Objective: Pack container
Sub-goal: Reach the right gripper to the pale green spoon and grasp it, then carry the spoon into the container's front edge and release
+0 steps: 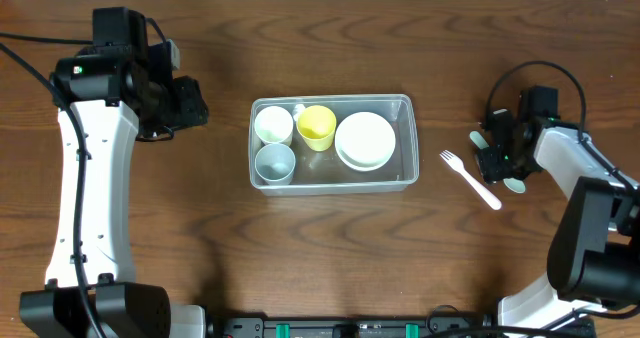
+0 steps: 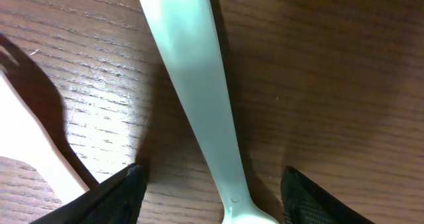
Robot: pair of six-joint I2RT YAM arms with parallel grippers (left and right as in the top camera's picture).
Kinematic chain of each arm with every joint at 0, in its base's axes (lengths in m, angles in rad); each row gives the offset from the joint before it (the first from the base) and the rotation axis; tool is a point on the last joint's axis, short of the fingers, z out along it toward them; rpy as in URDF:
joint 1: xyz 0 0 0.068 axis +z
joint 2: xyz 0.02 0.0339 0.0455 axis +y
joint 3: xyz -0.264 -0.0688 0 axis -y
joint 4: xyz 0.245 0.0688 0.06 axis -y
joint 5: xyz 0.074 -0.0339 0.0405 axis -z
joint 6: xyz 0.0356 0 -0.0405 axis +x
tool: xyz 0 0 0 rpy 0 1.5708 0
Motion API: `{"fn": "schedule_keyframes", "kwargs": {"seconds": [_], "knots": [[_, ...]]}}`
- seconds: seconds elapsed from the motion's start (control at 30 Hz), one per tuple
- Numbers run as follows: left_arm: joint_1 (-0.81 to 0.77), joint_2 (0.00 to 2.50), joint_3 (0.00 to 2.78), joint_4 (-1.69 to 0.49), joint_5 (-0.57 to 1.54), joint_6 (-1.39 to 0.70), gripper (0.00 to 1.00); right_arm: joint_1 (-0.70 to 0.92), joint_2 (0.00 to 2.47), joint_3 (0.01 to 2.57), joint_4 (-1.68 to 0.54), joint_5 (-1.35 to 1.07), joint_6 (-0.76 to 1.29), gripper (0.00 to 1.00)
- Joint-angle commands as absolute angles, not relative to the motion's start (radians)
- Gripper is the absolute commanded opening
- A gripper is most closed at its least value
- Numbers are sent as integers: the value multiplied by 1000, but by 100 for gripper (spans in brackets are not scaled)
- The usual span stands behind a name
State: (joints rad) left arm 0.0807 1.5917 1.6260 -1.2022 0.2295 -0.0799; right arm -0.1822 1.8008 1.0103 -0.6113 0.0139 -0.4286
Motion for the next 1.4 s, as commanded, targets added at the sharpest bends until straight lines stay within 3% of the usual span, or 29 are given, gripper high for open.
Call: {"fn": "schedule_keyframes", "kwargs": {"seconds": [0.0, 0.17, 0.33, 0.43, 1.13, 1.37], "knots": [[82, 1595, 1618, -1211, 224, -84, 56, -198, 1820, 967, -608, 32, -442, 66], [82, 1595, 1618, -1212, 224, -84, 56, -198, 1820, 967, -603, 18, -442, 64], [82, 1595, 1618, -1212, 224, -84, 56, -198, 1820, 967, -602, 18, -442, 41], [82, 1595, 1618, -1212, 224, -84, 56, -198, 1820, 967, -603, 18, -440, 35], [82, 1595, 1618, -1212, 224, -84, 56, -198, 1820, 967, -598, 18, -430, 15], [82, 1595, 1618, -1212, 224, -84, 56, -198, 1820, 967, -592, 18, -422, 3]]}}
